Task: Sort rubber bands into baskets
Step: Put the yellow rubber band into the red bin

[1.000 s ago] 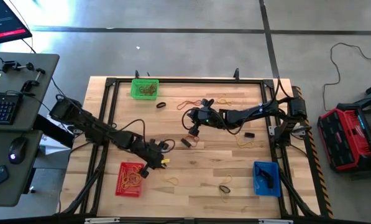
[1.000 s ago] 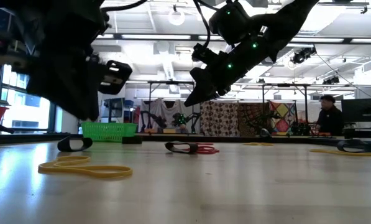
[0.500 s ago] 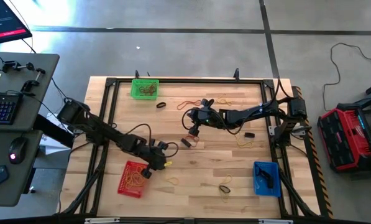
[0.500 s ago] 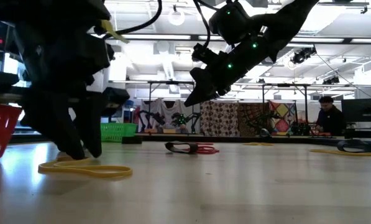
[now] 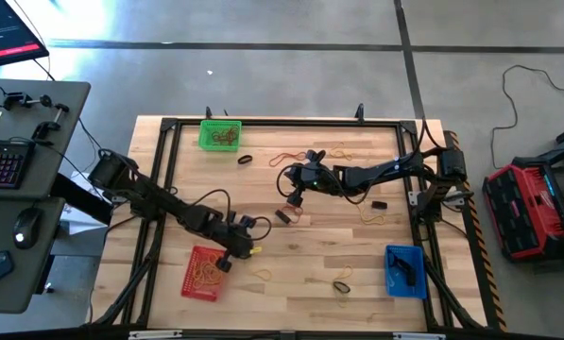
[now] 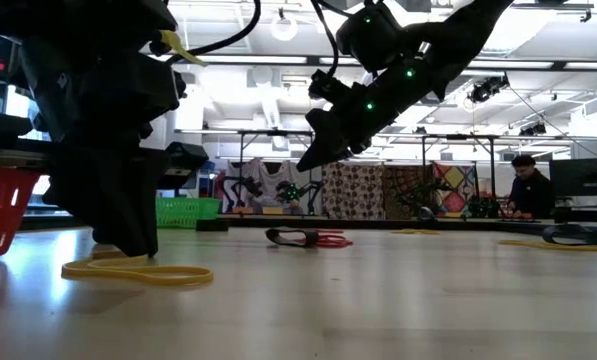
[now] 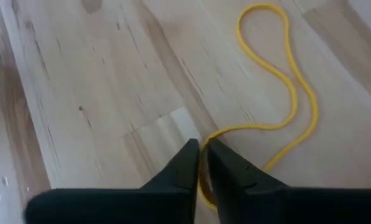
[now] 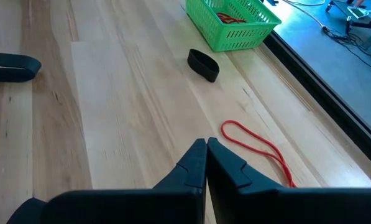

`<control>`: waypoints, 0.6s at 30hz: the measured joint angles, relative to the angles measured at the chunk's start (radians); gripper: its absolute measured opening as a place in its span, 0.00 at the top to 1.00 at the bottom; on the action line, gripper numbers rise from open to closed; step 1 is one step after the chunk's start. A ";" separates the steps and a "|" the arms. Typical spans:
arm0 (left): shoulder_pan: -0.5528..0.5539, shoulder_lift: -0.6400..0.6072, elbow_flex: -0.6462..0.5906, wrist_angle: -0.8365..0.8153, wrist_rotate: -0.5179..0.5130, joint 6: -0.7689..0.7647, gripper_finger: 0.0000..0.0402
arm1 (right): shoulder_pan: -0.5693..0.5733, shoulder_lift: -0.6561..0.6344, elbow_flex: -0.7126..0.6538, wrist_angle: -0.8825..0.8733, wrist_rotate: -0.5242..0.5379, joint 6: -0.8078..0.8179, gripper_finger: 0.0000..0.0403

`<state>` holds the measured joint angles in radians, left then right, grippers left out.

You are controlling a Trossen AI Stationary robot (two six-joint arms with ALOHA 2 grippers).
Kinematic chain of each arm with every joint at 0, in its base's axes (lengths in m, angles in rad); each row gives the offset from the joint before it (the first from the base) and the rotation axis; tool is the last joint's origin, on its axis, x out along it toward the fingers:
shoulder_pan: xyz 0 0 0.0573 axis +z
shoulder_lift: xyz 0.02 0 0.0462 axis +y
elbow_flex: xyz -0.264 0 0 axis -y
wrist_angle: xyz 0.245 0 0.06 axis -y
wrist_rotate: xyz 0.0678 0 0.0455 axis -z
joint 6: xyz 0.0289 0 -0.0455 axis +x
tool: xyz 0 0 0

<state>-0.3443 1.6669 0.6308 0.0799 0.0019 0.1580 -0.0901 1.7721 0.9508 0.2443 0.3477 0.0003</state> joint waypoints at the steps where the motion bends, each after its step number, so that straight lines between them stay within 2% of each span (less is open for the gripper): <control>1: -0.002 0.000 0.000 0.000 0.000 0.008 0.97 | 0.000 0.000 0.000 0.000 0.000 0.000 1.00; 18: -0.029 -0.031 0.197 -0.328 -0.097 0.090 1.00 | 0.000 0.000 0.000 0.000 0.000 0.000 1.00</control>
<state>-0.3730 1.6363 0.8281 -0.2480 -0.0949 0.2481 -0.0902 1.7721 0.9508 0.2443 0.3477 0.0006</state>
